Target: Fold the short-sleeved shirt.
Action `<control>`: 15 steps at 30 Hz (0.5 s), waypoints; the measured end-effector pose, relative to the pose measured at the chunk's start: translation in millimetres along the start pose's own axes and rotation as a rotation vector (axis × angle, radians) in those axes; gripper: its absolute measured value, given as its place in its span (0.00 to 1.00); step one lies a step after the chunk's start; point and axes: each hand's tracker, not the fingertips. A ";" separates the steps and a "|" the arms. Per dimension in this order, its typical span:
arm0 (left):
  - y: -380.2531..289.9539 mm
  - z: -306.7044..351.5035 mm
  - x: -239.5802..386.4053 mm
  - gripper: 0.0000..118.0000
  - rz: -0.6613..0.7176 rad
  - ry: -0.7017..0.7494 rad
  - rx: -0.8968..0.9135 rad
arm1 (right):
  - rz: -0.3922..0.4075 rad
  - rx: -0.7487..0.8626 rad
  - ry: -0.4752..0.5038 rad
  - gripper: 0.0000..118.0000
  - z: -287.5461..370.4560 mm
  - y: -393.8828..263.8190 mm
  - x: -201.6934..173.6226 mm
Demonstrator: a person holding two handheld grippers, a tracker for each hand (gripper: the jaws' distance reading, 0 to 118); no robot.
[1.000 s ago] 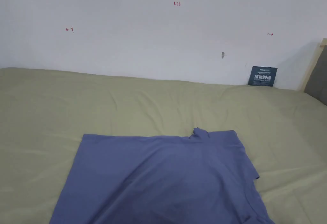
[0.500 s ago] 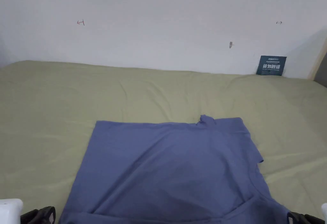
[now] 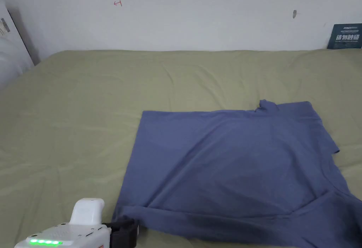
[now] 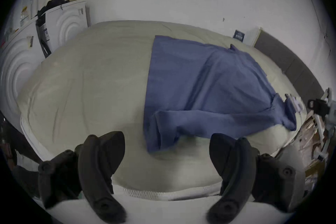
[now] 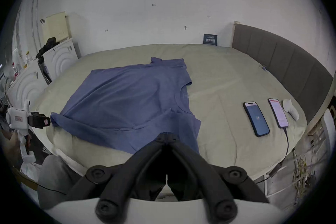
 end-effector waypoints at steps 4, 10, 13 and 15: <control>3.5 -27.8 -9.7 0.35 -0.007 0.017 -0.021 | -0.008 -0.028 -0.020 0.00 -3.9 -0.8 1.2; 7.0 -29.4 -1.0 0.07 0.014 -0.026 -0.029 | -0.083 -0.217 0.016 0.12 -34.6 1.9 31.2; 7.3 -25.1 -2.5 0.07 0.011 -0.030 -0.027 | -0.070 -0.252 0.029 0.82 -50.7 -3.4 40.0; 9.5 -20.1 2.8 0.07 0.026 -0.035 -0.030 | -0.041 -0.270 0.062 0.78 -57.8 -4.6 39.3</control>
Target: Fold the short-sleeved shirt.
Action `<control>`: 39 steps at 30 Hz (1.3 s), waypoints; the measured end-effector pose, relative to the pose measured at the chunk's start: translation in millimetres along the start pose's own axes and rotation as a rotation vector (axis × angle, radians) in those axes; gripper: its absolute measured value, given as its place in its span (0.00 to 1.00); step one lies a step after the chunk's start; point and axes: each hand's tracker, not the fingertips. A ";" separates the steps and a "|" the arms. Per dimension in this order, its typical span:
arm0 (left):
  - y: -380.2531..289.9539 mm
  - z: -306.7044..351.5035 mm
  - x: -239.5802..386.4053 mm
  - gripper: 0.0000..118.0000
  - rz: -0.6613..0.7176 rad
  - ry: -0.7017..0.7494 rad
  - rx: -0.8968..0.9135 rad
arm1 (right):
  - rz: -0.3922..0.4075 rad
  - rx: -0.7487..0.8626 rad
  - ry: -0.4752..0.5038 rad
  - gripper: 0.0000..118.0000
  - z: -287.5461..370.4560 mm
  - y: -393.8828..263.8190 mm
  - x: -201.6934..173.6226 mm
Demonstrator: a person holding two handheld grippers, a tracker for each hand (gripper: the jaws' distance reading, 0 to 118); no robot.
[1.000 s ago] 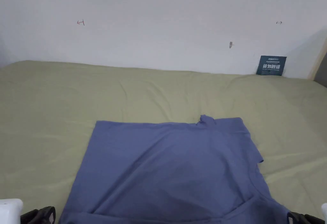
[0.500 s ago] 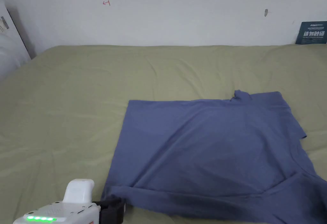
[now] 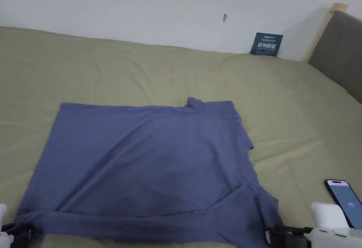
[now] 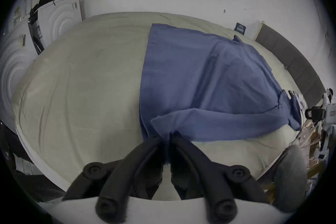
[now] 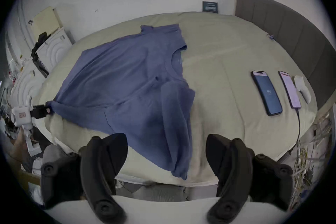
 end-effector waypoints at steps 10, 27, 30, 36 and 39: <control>2.0 0.0 1.4 0.07 0.007 0.003 -0.005 | 0.094 -0.119 -0.109 0.00 -36.9 -5.0 -1.7; 55.6 24.2 -1.0 0.07 -0.035 -0.042 0.061 | 0.102 0.162 -0.068 0.00 7.3 63.1 -17.2; 89.1 16.4 -2.3 0.07 -0.057 -0.043 0.058 | 0.135 0.180 -0.072 0.00 -4.3 100.0 -15.4; 150.9 -26.5 -1.2 0.07 -0.089 -0.044 -0.020 | 0.174 0.171 -0.080 0.00 -49.6 168.0 -8.9; 171.3 -53.9 -0.3 0.07 -0.082 -0.030 -0.068 | 0.157 0.153 -0.071 0.00 -76.6 194.9 -7.7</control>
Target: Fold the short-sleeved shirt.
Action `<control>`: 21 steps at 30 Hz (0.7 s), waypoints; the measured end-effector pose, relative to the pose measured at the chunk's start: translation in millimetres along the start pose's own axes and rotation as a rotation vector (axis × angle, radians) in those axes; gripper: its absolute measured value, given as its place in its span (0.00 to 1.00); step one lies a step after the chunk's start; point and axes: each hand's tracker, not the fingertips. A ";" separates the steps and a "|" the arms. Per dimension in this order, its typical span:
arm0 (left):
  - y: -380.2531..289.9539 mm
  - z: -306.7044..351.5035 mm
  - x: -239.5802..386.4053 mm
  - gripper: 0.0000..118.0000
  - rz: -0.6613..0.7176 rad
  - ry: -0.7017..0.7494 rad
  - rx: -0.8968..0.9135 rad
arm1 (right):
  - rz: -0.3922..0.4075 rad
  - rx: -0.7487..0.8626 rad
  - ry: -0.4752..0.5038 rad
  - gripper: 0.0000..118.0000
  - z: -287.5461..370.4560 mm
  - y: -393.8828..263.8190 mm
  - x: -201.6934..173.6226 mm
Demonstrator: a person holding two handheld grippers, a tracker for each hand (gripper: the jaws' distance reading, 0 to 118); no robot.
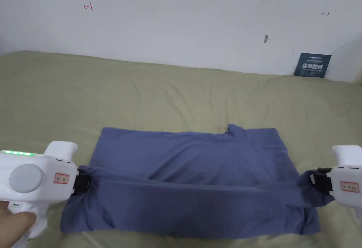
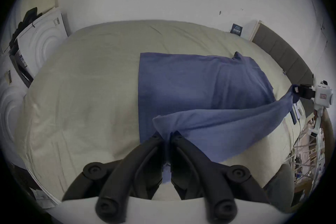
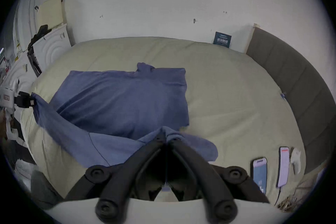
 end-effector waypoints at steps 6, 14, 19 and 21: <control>16.7 -53.1 -5.4 0.07 0.016 0.042 -0.064 | -0.114 -0.122 -0.008 0.00 -63.9 9.2 11.5; 2.7 -46.9 -13.2 0.82 0.111 0.046 0.000 | -0.242 0.034 0.093 0.86 -53.2 -3.8 25.6; -23.8 22.8 -0.6 0.81 0.050 0.099 0.216 | -0.080 0.165 0.071 0.83 24.7 -17.8 -3.0; -47.0 53.0 14.9 0.78 0.043 0.153 0.333 | -0.035 0.201 0.072 0.77 57.3 -35.9 -18.4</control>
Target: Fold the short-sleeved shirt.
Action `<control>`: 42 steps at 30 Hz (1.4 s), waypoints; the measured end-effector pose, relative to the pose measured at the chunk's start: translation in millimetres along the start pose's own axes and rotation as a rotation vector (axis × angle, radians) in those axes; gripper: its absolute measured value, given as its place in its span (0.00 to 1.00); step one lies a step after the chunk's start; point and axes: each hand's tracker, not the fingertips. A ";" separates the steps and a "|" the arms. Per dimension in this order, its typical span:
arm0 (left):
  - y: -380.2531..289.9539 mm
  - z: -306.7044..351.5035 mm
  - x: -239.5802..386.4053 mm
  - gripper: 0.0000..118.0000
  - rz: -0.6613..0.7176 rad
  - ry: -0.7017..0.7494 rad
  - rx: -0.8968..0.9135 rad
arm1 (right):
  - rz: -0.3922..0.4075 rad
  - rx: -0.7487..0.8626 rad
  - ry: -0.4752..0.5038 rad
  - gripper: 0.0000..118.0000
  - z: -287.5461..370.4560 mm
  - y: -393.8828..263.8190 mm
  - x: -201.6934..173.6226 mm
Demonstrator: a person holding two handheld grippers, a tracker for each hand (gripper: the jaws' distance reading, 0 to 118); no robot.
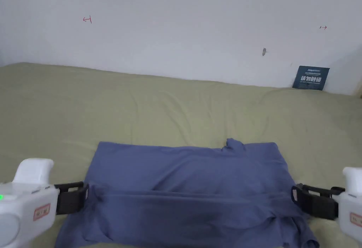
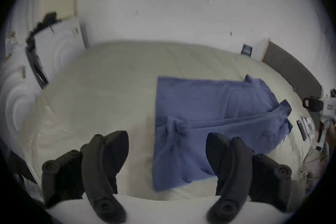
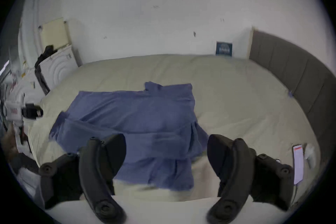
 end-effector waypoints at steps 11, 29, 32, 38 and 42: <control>-94.9 50.7 9.2 0.00 0.075 -0.013 -0.061 | 0.044 0.001 -0.028 0.00 47.3 -79.1 -46.2; -46.7 -110.3 -9.8 0.65 0.162 -0.046 -0.422 | 0.017 -0.075 -0.070 0.00 21.0 -76.3 -3.5; -46.5 -91.3 2.7 0.20 0.101 0.028 -0.338 | -0.001 -0.110 -0.070 0.00 11.6 -66.3 5.5; -47.7 -86.1 8.7 0.09 0.111 -0.056 -0.342 | -0.078 -0.366 -0.019 0.87 -60.3 -41.3 35.2; -45.5 -83.9 9.4 0.09 0.133 -0.066 -0.347 | -0.153 -0.462 -0.040 0.78 -108.2 -42.1 42.1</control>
